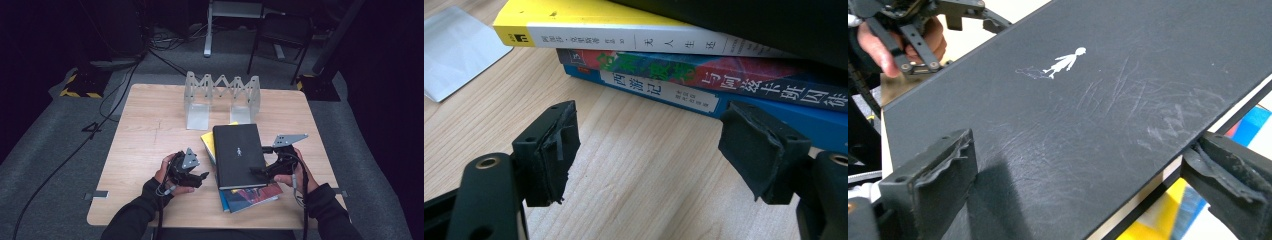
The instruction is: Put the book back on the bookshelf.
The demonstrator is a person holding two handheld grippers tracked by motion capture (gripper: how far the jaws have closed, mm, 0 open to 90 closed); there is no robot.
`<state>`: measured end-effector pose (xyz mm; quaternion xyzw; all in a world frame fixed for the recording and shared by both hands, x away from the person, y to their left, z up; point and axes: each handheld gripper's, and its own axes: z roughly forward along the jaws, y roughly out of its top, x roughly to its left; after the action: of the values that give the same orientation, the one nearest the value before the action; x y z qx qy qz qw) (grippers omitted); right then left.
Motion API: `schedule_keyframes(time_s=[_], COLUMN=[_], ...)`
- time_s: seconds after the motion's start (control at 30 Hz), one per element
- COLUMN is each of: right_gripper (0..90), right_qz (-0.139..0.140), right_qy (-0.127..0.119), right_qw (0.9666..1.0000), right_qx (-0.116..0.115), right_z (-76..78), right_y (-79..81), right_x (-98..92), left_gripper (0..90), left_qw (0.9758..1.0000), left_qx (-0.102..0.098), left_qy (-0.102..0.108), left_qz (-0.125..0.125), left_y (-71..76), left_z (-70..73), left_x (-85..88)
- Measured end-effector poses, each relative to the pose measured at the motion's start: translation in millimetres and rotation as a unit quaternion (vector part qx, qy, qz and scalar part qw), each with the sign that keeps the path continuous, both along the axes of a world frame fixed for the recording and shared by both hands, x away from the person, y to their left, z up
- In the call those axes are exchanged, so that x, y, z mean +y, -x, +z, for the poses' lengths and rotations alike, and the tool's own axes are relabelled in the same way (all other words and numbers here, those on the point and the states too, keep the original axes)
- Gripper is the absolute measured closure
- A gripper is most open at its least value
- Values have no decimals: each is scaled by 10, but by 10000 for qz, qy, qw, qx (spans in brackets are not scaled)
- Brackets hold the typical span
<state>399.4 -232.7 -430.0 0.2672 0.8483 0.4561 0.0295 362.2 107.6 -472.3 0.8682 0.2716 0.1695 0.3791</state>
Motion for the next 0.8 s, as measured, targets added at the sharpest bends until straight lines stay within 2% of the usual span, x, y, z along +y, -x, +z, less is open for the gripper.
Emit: schedule_keyframes(time_s=[0.23, 0.3, 0.37, 0.47, 0.53, 0.6, 0.7, 0.8], right_gripper=[20, 27, 42, 46, 47, 48, 52, 52], right_qz=[225, 362, 412, 431, 435, 456, 475, 486], right_qy=[82, 125, 149, 124, 99, 129, 133, 127], right_qw=[9997, 9992, 9989, 9989, 9989, 9988, 9986, 9986], right_qx=[-63, -104, -182, -155, -140, -151, -165, -173], right_z=[17, 25, 38, 33, 29, 37, 46, 47], right_y=[103, 155, 183, 175, 170, 170, 168, 166], right_x=[115, 176, 203, 207, 205, 207, 210, 210], left_gripper=[247, 252, 259, 282, 301, 307, 328, 339], left_qw=[10000, 10000, 10000, 9999, 9998, 9996, 9995, 9995], left_qx=[-7, -24, -14, -19, -48, 14, 59, -7], left_qy=[3, 17, 28, 11, 28, 174, 129, 91], left_qz=[28, 35, 66, 107, 170, 220, 295, 290], left_y=[-1, -3, -11, -38, -73, -135, -230, -276], left_z=[0, 0, -2, -13, -11, 4, -8, -15], left_x=[11, 12, 17, 17, 13, 1, -30, -41])
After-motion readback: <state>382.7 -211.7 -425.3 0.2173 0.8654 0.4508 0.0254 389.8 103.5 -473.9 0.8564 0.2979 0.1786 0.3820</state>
